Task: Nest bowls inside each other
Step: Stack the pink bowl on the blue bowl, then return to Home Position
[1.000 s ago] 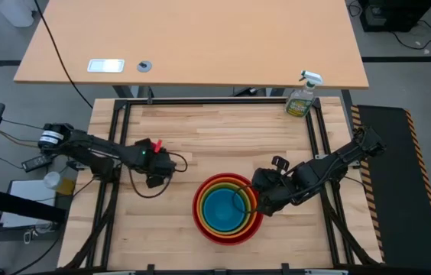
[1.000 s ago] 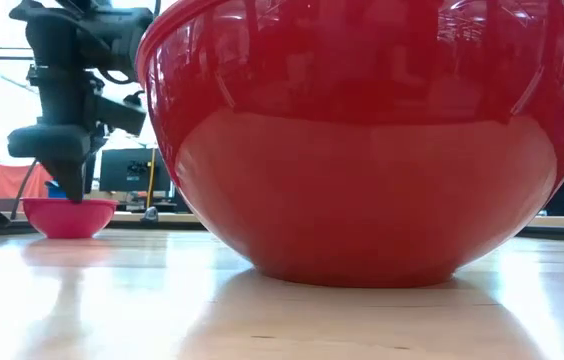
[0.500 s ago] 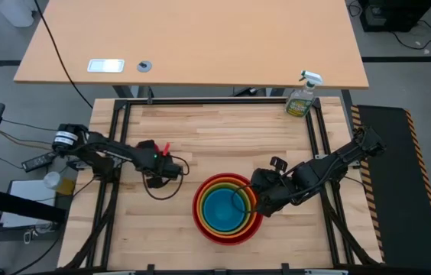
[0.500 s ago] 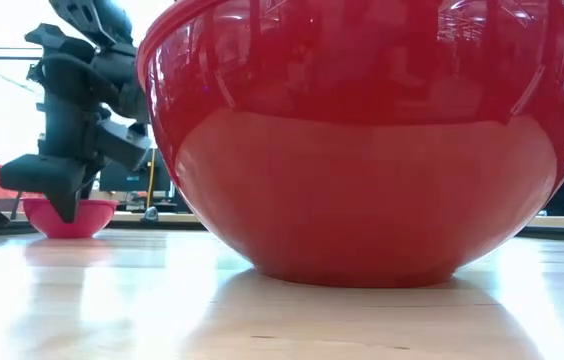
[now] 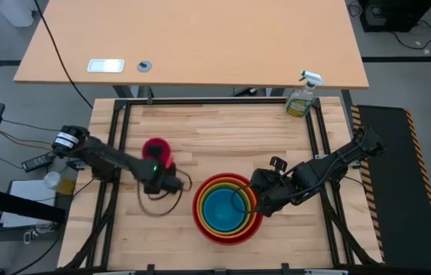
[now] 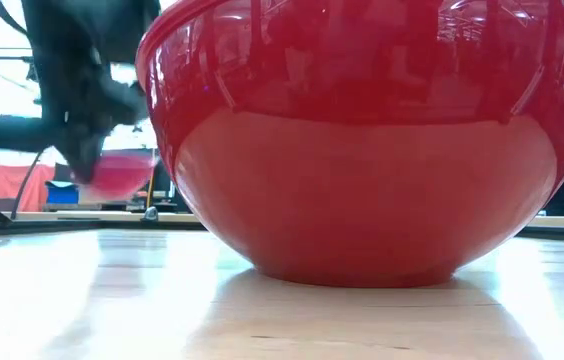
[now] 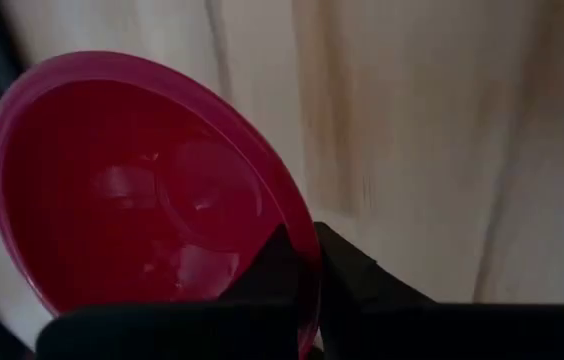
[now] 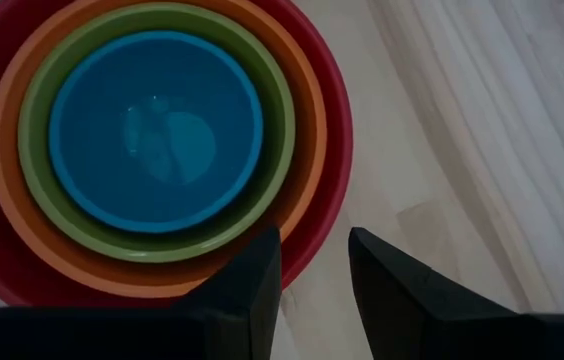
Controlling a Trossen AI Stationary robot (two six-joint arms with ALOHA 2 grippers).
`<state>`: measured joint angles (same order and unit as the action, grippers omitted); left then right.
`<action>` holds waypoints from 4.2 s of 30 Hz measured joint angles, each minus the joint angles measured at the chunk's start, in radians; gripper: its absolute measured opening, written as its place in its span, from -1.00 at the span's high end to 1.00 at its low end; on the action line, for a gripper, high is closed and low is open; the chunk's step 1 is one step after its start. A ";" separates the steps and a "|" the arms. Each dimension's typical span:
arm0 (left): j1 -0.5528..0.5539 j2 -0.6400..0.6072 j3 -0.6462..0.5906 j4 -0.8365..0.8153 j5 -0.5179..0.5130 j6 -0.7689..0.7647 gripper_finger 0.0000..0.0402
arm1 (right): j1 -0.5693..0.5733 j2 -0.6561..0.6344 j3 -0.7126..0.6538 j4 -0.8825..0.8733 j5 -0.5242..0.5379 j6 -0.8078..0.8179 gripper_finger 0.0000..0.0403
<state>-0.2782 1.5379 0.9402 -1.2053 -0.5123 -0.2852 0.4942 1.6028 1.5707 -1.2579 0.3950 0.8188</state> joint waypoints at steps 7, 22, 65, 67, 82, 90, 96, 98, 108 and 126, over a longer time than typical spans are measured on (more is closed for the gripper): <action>-0.279 0.000 0.200 0.077 -0.282 0.319 0.93 | 0.000 0.000 0.000 0.000 0.005 -0.002 0.36; -0.336 0.000 0.199 0.901 0.210 1.111 0.92 | -0.013 0.000 0.000 -0.001 0.022 -0.014 0.36; -0.224 0.363 0.775 0.179 0.420 0.589 -0.26 | -0.016 0.000 0.000 0.016 0.028 -0.031 0.36; -0.245 0.342 0.754 0.228 0.425 0.591 -0.24 | -0.016 0.000 0.000 0.019 0.029 -0.029 0.36; -0.267 -0.145 0.174 0.805 0.421 0.493 0.14 | 0.041 -0.017 -0.104 0.051 0.130 -0.053 0.37; -0.230 -0.516 -0.114 1.028 0.417 0.394 0.18 | 0.036 -0.269 -0.310 0.387 0.208 -0.179 0.50; -0.169 -0.750 -0.365 1.205 0.415 0.341 0.18 | -0.067 -0.506 -0.667 0.839 0.123 -0.378 0.63; -0.149 -0.812 -0.429 1.244 0.411 0.324 0.18 | -0.091 -0.598 -0.791 1.006 0.096 -0.444 0.67; -0.102 -1.083 -0.592 1.255 0.340 0.301 0.18 | -0.209 -1.059 -1.205 1.363 0.077 -0.536 0.81; -0.189 -1.334 -0.722 1.253 0.214 0.498 0.18 | -0.224 -1.599 -1.269 1.119 0.226 -0.691 0.92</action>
<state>-0.4673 0.2037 0.2183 0.0476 -0.2985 0.2128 0.2707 0.0041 0.3017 -0.1393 0.6208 0.1278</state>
